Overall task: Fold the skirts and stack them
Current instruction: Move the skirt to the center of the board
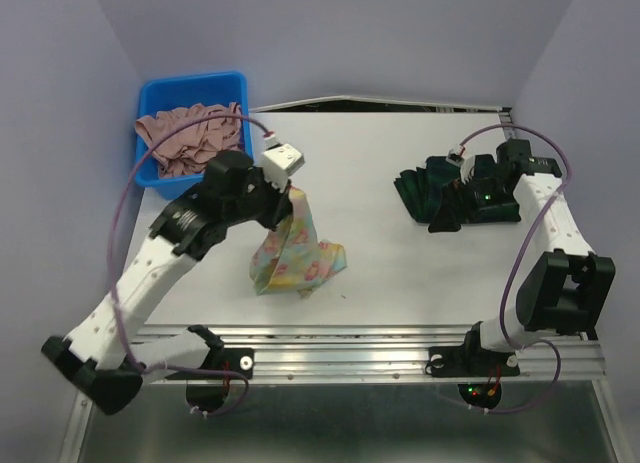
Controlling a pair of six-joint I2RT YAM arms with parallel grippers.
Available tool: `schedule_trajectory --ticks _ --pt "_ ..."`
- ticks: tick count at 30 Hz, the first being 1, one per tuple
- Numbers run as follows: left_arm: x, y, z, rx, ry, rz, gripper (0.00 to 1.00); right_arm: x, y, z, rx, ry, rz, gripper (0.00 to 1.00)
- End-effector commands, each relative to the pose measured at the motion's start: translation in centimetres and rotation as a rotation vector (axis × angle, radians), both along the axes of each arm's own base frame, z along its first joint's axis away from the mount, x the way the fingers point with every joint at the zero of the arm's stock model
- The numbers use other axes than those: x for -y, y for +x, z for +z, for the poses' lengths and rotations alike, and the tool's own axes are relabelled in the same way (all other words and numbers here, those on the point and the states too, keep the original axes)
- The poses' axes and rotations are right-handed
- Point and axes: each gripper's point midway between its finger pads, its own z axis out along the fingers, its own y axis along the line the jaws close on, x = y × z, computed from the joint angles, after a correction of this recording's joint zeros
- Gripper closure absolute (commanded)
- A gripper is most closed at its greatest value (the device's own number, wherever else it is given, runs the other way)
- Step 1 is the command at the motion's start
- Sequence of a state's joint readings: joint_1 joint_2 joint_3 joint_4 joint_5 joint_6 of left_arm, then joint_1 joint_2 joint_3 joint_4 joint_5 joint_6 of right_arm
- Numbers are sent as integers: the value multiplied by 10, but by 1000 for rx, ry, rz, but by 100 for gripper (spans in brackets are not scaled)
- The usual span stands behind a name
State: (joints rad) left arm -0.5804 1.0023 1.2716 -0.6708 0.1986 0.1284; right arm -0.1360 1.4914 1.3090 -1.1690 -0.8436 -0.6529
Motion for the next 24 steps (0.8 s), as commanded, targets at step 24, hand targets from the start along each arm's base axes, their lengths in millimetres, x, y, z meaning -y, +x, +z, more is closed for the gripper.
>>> schedule_trajectory --ticks 24 --pt "185 156 -166 -436 -128 64 88 -48 -17 -47 -231 177 -91 3"
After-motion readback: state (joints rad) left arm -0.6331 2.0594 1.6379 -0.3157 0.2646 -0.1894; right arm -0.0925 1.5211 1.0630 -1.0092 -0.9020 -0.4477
